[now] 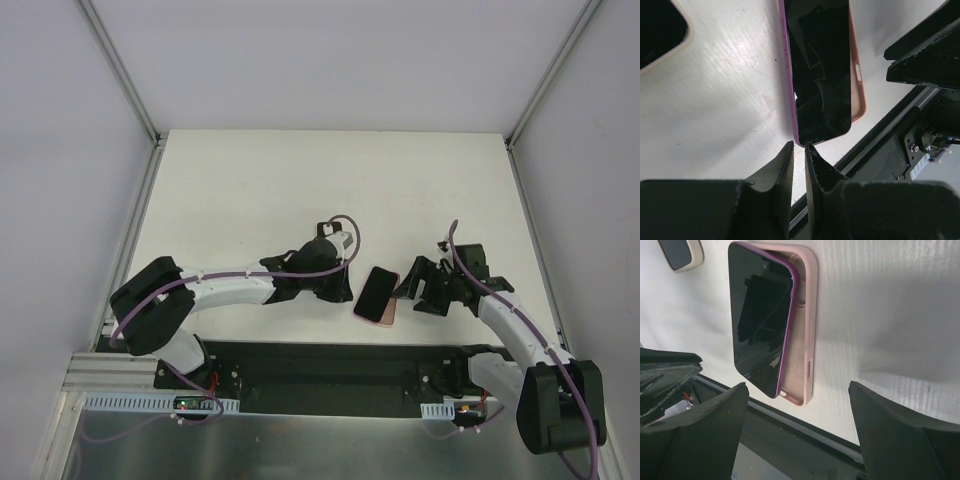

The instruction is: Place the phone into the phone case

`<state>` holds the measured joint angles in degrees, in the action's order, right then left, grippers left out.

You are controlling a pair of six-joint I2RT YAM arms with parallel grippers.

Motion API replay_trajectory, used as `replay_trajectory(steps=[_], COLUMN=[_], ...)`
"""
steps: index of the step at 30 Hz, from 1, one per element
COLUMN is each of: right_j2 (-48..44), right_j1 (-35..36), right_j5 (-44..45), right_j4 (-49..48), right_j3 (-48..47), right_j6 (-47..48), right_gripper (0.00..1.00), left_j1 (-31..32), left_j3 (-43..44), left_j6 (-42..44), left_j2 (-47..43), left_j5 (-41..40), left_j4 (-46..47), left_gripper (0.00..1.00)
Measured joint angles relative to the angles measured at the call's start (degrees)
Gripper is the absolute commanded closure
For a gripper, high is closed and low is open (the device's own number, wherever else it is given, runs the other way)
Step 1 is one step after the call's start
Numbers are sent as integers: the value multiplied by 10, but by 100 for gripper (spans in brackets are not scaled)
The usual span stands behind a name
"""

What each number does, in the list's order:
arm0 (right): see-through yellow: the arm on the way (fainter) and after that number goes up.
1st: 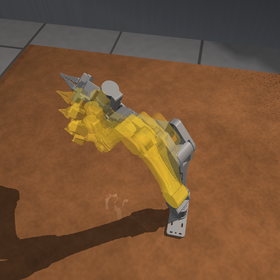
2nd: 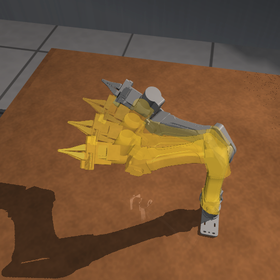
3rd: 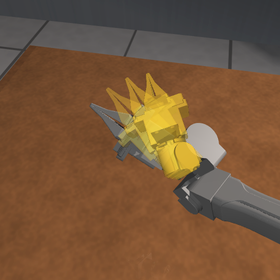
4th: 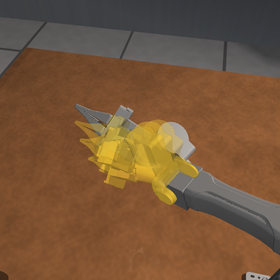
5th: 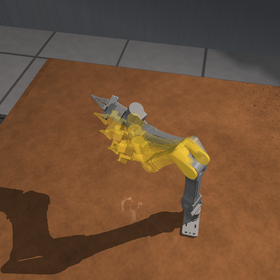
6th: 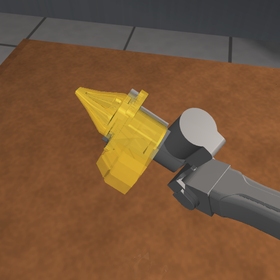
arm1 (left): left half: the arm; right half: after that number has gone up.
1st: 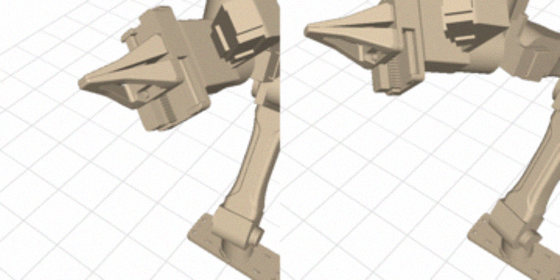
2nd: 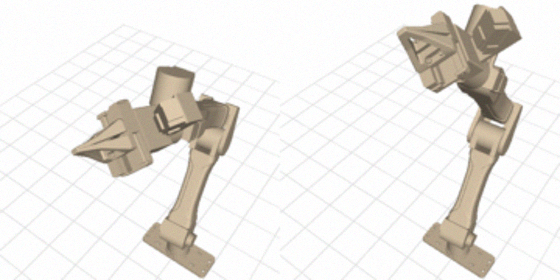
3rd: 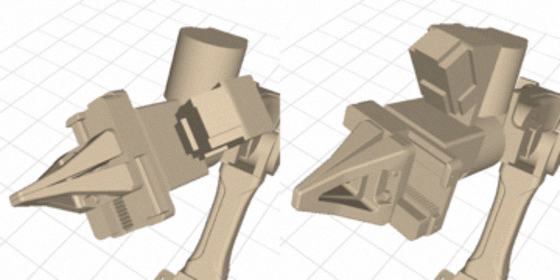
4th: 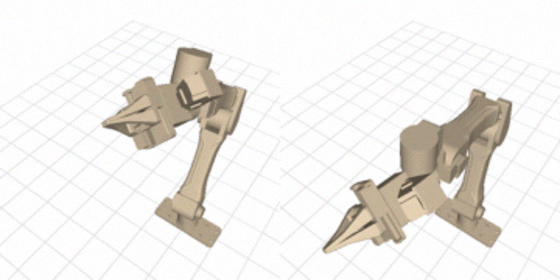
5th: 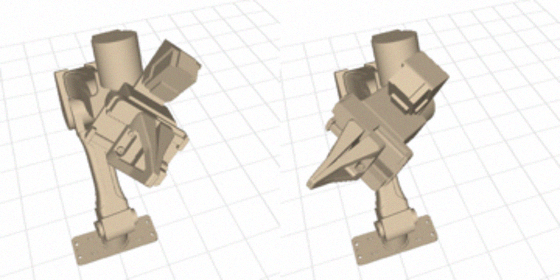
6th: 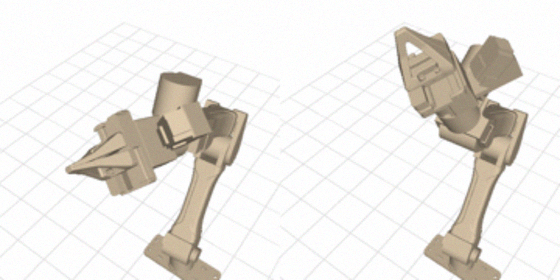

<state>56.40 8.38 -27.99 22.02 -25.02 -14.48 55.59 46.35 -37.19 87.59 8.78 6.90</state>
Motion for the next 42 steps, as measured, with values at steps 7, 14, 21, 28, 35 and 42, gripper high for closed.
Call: replay_trajectory(steps=[7,14,21,28,35,42], right_j2=[3,3,32,83,113,113], right_j1=[29,44,50,51,59,59], right_j5=[5,21,33,26,23,27], right_j4=[-1,-5,-26,-71,-91,-96], right_j3=[0,0,1,0,0,4], right_j6=[-10,-20,-30,-46,-50,-50], right_gripper=[19,21,24,41,68,78], left_j1=[30,33,32,28,28,29], left_j3=[0,0,1,10,41,51], left_j6=[-15,-30,-56,-70,-74,-76], left_j2=[38,69,53,36,70,85], left_j5=[0,-3,-4,-19,-19,-17], left_j4=[23,27,34,6,-13,-21], left_gripper=[94,92,90,90,90,90])
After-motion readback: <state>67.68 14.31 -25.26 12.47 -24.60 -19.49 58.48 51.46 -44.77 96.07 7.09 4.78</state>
